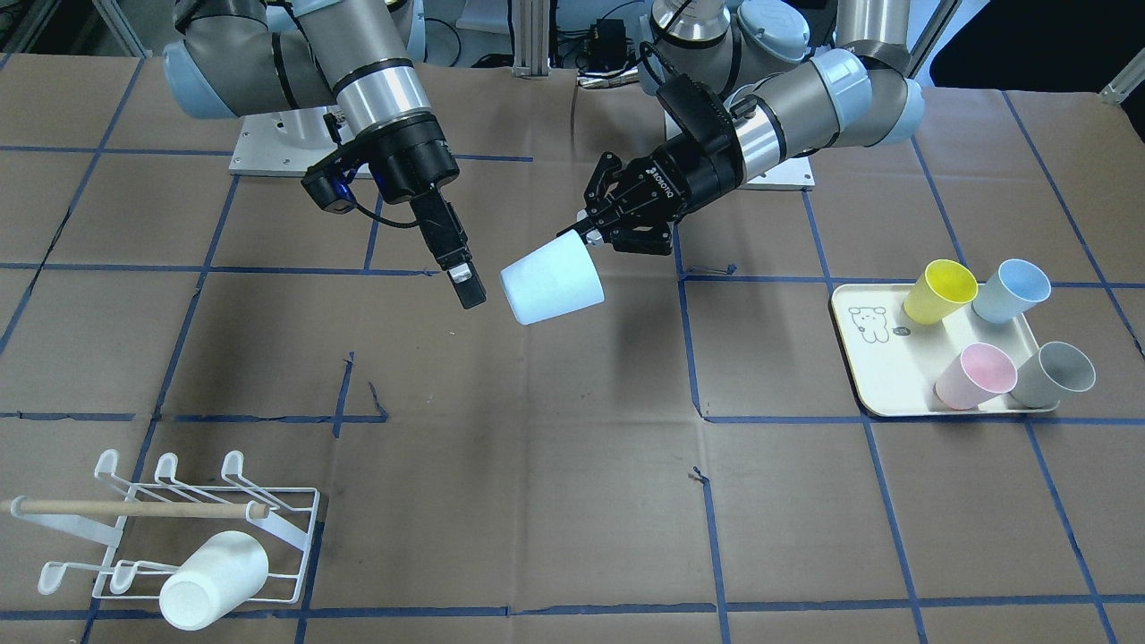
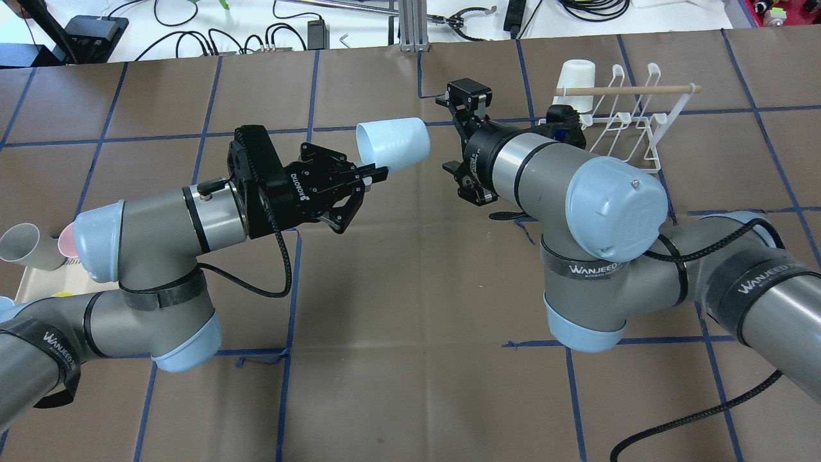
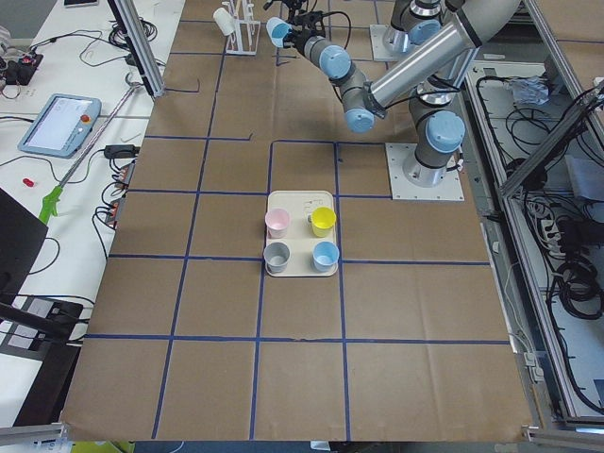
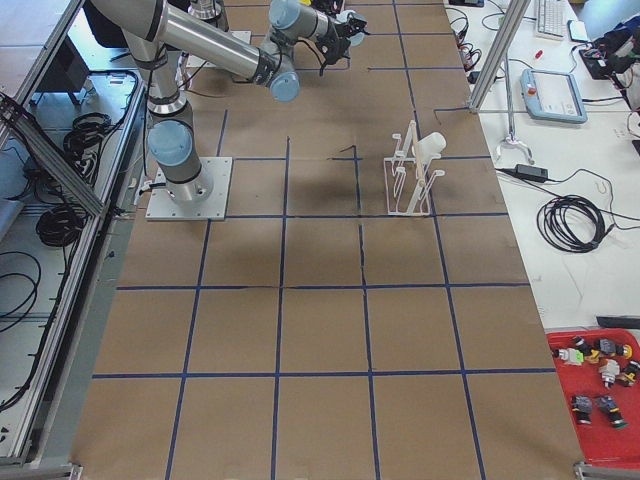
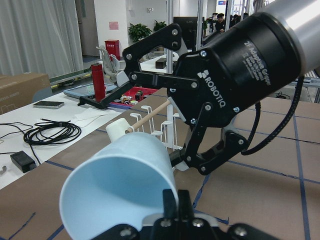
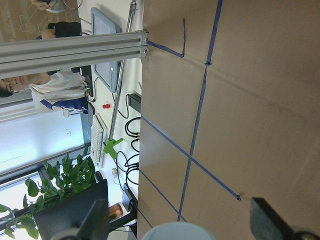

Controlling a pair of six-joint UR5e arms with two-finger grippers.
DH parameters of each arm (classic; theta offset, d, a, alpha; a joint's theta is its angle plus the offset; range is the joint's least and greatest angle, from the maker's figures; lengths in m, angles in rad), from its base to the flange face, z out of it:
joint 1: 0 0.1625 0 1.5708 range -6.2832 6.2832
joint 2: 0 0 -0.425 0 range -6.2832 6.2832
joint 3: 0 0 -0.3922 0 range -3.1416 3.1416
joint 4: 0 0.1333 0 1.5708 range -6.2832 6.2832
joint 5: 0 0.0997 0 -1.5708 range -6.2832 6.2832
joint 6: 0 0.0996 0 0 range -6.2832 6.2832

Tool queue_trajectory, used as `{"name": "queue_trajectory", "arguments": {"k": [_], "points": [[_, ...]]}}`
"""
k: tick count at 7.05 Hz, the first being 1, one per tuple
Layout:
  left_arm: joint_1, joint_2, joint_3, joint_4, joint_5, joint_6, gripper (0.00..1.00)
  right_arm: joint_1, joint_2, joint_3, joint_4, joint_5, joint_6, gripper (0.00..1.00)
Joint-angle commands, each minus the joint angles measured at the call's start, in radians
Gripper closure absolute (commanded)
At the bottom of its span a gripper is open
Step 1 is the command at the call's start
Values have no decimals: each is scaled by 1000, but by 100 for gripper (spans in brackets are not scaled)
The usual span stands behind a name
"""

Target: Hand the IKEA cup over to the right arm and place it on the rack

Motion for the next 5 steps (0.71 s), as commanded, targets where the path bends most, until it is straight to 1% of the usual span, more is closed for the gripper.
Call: {"name": "queue_trajectory", "arguments": {"k": [1,3,5], "points": [[2,1,0,0,1,-2,97,3,-22,-1,41,-2,13,1],[5,1,0,0,1,-2,96,17,-22,-6,43,0,18,2],[5,1,0,0,-1,-2,96,57,-7,-39,58,-2,66,2]]}}
